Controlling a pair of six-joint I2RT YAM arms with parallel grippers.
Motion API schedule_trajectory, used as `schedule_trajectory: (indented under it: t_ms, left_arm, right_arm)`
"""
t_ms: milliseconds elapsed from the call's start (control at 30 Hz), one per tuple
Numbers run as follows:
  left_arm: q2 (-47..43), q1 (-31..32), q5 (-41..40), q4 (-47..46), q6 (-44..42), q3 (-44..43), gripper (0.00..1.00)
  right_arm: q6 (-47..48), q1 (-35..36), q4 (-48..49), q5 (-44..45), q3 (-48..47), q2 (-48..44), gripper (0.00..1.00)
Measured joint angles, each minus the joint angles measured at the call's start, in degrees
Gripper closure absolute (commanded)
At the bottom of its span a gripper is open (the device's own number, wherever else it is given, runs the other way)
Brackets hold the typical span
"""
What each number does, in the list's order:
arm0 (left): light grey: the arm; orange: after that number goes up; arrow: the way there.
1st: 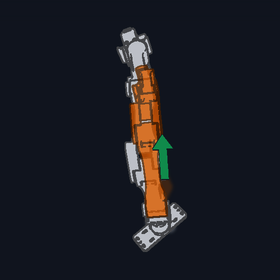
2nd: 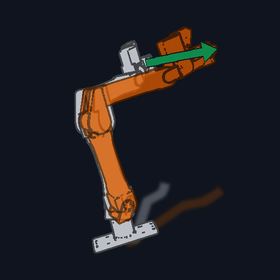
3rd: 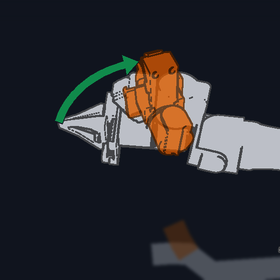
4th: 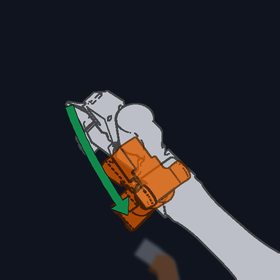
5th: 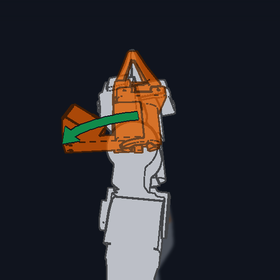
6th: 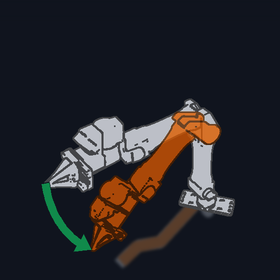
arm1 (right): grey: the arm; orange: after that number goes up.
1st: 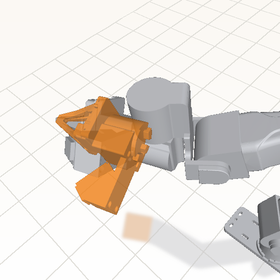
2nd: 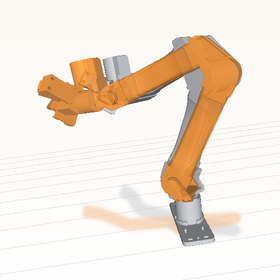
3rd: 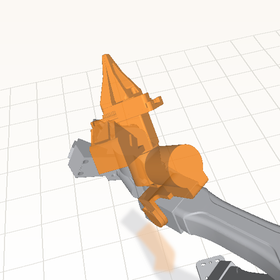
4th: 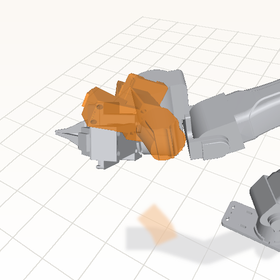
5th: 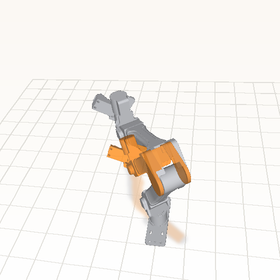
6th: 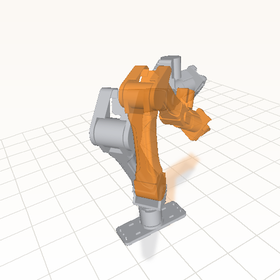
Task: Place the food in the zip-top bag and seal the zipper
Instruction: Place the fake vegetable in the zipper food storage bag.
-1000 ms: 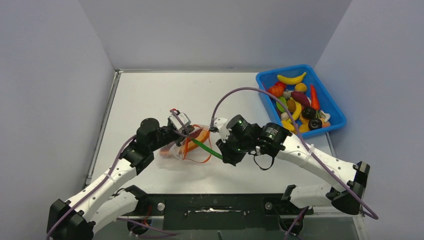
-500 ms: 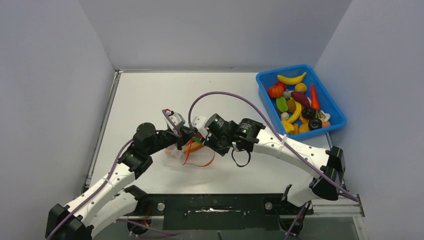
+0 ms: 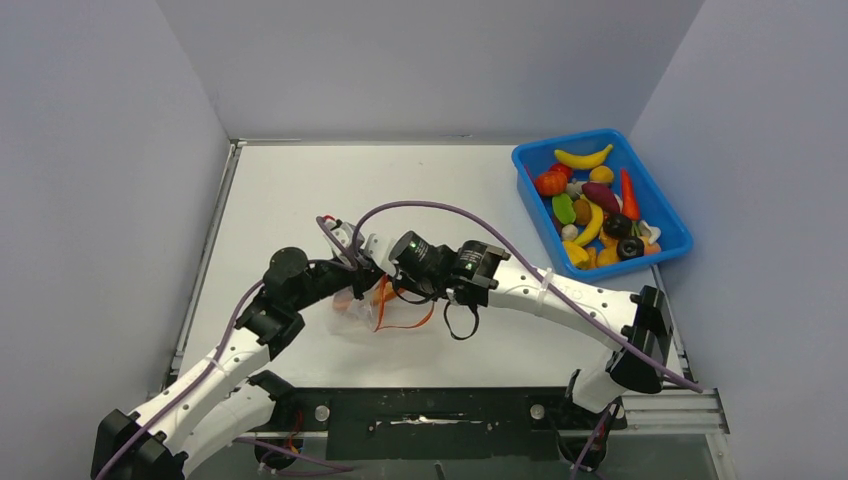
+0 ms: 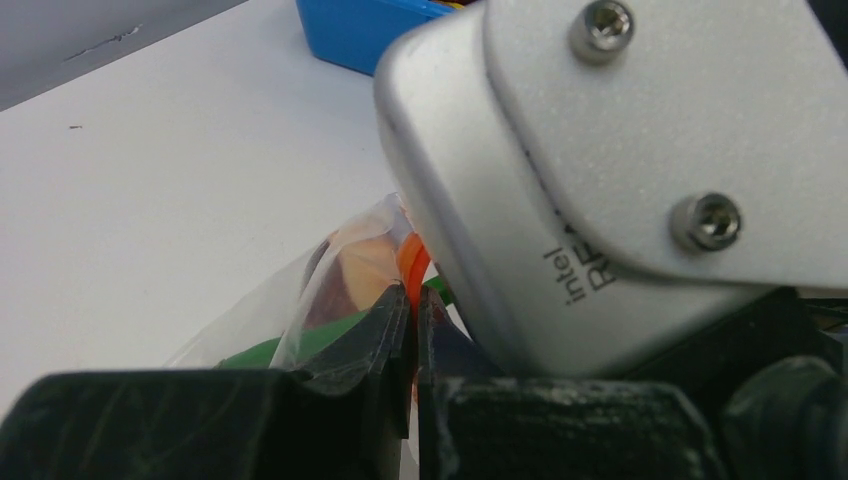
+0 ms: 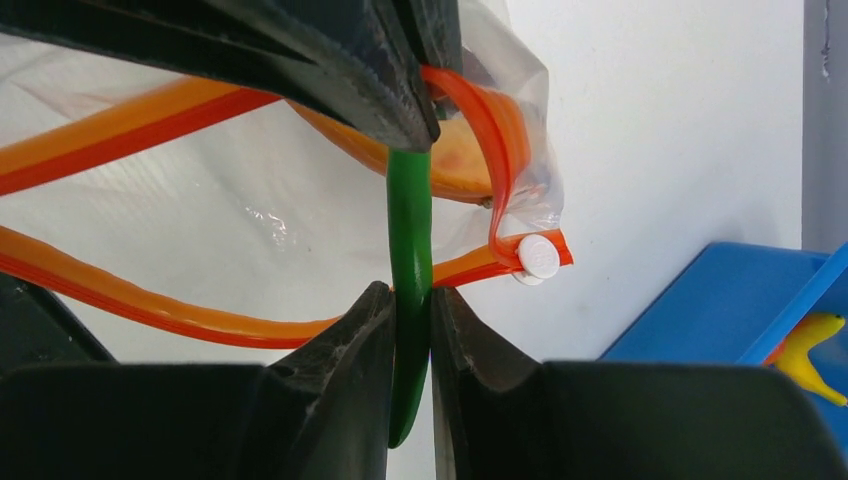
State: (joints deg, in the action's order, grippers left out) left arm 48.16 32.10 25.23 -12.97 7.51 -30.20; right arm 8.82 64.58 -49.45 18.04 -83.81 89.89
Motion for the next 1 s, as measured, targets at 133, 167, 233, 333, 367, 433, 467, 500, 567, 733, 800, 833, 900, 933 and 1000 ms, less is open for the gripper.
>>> schedule_trajectory:
  t_ms: [133,167,233,333,367,433,467,500,567,733,800,833,900,933,1000]
  left_arm:
    - [-0.44,-0.02,0.42,-0.20,-0.20,0.48,1.00]
    - [-0.48,-0.02,0.61,-0.22,-0.24,0.55,1.00]
    - [-0.55,0.00,0.94,-0.31,-0.22,0.61,1.00]
    - [-0.59,-0.02,1.16,-0.37,-0.20,0.61,1.00]
    - [-0.59,-0.02,1.14,-0.46,-0.17,0.61,1.00]
    - [-0.59,-0.11,1.16,-0.50,-0.17,0.61,1.00]
    - [-0.59,-0.22,1.16,-0.52,-0.15,0.61,1.00]
    - [-0.59,-0.26,1.16,-0.52,-0.13,0.61,1.00]
    - [-0.59,-0.33,1.20,-0.52,0.09,0.61,1.00]
    - [-0.57,-0.63,2.45,-0.63,1.36,0.61,1.00]
    - [-0.35,-1.03,3.34,-1.05,2.14,0.61,1.00]
    - [-0.26,-1.18,3.78,-1.25,2.49,0.61,1.00]
    - [0.02,-1.64,4.83,-1.95,3.37,0.66,1.00]
    - [0.13,-1.92,5.38,-2.45,3.91,0.72,1.00]
    - [0.24,-2.56,6.38,-3.63,4.81,1.03,1.00]
  right_arm:
    - [1.27,0.09,2.21,-0.04,1.88,-0.92,0.85]
    - [1.40,0.09,2.51,-0.11,2.16,-1.14,0.84]
    - [1.51,0.22,3.23,-0.46,3.17,-1.86,0.84]
    - [1.97,0.70,4.39,-1.05,5.49,-3.78,0.84]
    - [2.60,1.18,4.87,-1.66,6.64,-4.79,0.84]
    - [3.72,2.49,6.03,-2.69,9.35,-6.99,0.85]
    - [4.50,3.04,7.04,-3.10,11.08,-8.26,0.85]
    - [5.57,3.52,8.00,-3.54,12.96,-9.84,0.85]
    - [8.22,3.76,10.01,-4.55,16.94,-13.11,0.86]
    - [18.62,4.48,14.75,-5.95,26.08,-21.73,0.88]
    - [22.75,5.35,16.24,-5.99,26.93,-22.77,0.88]
    - [24.28,5.60,17.05,-5.95,26.93,-22.71,0.88]
    - [27.78,5.95,18.23,-5.66,26.64,-21.97,0.88]
    - [29.46,5.99,18.51,-5.57,26.32,-21.24,0.88]
    - [32.50,5.99,19.12,-5.35,25.68,-19.69,0.88]
